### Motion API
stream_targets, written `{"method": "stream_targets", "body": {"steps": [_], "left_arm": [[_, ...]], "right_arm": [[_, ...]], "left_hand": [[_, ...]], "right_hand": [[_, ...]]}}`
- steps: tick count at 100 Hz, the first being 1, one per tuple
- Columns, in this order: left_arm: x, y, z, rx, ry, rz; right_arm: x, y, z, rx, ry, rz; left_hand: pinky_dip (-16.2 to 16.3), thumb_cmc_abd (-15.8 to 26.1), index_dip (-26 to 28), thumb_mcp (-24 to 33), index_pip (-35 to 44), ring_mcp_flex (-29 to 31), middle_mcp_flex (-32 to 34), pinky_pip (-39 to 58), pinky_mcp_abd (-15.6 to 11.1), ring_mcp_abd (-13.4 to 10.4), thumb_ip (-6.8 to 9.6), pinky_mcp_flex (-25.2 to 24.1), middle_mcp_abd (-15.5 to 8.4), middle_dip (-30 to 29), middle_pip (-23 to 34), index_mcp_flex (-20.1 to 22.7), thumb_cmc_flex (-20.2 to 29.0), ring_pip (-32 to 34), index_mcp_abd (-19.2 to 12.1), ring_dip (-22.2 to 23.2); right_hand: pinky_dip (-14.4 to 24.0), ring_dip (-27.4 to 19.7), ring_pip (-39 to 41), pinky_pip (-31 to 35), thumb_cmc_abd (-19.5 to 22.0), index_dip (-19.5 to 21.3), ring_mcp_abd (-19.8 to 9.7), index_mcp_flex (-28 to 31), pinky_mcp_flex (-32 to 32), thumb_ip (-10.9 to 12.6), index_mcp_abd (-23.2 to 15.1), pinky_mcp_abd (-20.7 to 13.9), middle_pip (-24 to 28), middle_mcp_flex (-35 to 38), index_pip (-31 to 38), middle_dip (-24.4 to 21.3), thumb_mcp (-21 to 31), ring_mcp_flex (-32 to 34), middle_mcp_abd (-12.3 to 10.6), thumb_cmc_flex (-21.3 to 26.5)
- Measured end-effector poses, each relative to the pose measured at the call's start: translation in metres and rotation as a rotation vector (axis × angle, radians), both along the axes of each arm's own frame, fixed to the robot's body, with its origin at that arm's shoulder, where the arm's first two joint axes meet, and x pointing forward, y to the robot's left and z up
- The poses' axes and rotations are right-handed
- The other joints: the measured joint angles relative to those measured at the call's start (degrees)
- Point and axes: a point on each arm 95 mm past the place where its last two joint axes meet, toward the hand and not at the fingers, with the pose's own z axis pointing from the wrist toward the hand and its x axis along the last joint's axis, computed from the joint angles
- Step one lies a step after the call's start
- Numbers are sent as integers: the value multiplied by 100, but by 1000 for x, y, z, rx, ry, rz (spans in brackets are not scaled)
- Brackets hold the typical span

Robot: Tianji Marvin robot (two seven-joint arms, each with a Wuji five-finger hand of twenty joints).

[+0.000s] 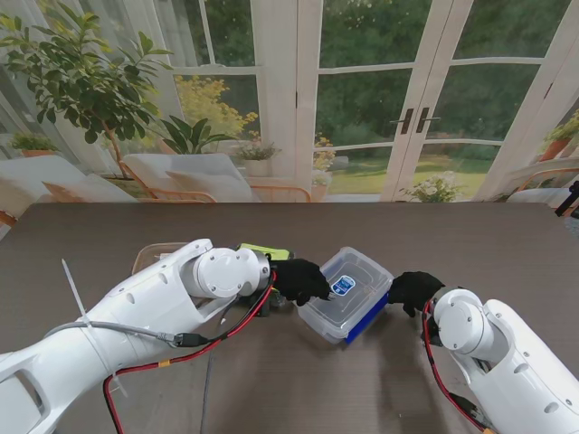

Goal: Pair container bodies with their lids

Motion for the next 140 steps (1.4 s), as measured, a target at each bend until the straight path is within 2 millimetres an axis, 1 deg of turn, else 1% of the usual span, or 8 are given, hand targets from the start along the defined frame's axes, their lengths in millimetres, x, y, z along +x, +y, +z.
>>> {"method": "stream_targets", "body": {"steps": [17,51,66,84,102,113,122,140], "left_arm": [[-3,1,-1,-25,4,11],[-17,-6,-3,-62,13,13],[-19,-3,2,-55,-17,23],[-11,7,14,-12,-83,83],[3,15,20,53,-114,115],[13,20,18,96,-127,135],[17,23,13,117,-117,157],[19,24,3,139,-72,171]], "right_arm": [[4,-2,-1,-5,-1,11],[10,-4,3,-6,-4,16],[10,-4,3,-6,-5,18],[10,-4,3,-6,0,21],[10,-4,2,-5,4,23],[9,-4,2,-5,8,24],[8,-5,1,-4,13,24],[6,-5,0,-1,18,24]], "left_hand": [[0,0,40,-1,108,0,0,0,0,-1,0,0,0,0,0,65,2,0,2,0],[0,0,83,-24,146,0,-1,0,0,-1,0,0,-1,0,-2,72,5,0,3,0],[0,0,86,-29,146,0,0,0,0,-1,0,0,0,0,-2,79,6,0,3,0],[0,0,86,-77,153,0,-3,0,0,-1,0,0,-3,0,-7,73,6,0,-64,0],[-2,0,73,-78,54,0,-11,0,0,-4,0,1,-4,0,-51,-238,8,0,-77,-1],[-13,0,78,-79,3,1,-29,0,-5,-11,0,2,-9,0,-51,-509,8,0,-77,-2],[-30,1,-29,-81,-61,1,-75,0,-9,-14,0,2,-10,1,-51,-656,8,0,-77,-7],[-33,1,7,-83,-65,1,-78,0,-15,-17,0,4,-11,1,-51,-744,8,0,-79,-8]], "right_hand": [[0,0,0,0,0,0,2,0,0,0,24,1,0,0,0,0,0,0,0,0],[0,-1,0,-1,0,3,10,-60,0,0,89,7,0,0,-22,-2,0,0,4,0],[0,-1,0,-2,0,3,12,-60,0,0,91,8,0,0,-34,-2,0,0,6,0],[0,-1,0,-2,0,3,13,-60,0,0,91,10,0,0,-76,-2,-1,0,7,0],[0,-1,0,-2,0,3,13,-60,0,0,91,15,0,0,-109,-2,-1,0,7,0],[0,-1,0,-2,1,3,13,-60,0,0,91,16,0,0,-110,-2,0,0,7,0],[0,-1,0,-2,1,3,13,-60,0,0,91,17,0,0,-110,-3,0,0,7,0],[0,-1,0,-3,1,3,13,-60,0,0,91,18,0,0,-111,-3,-1,0,7,0]]}}
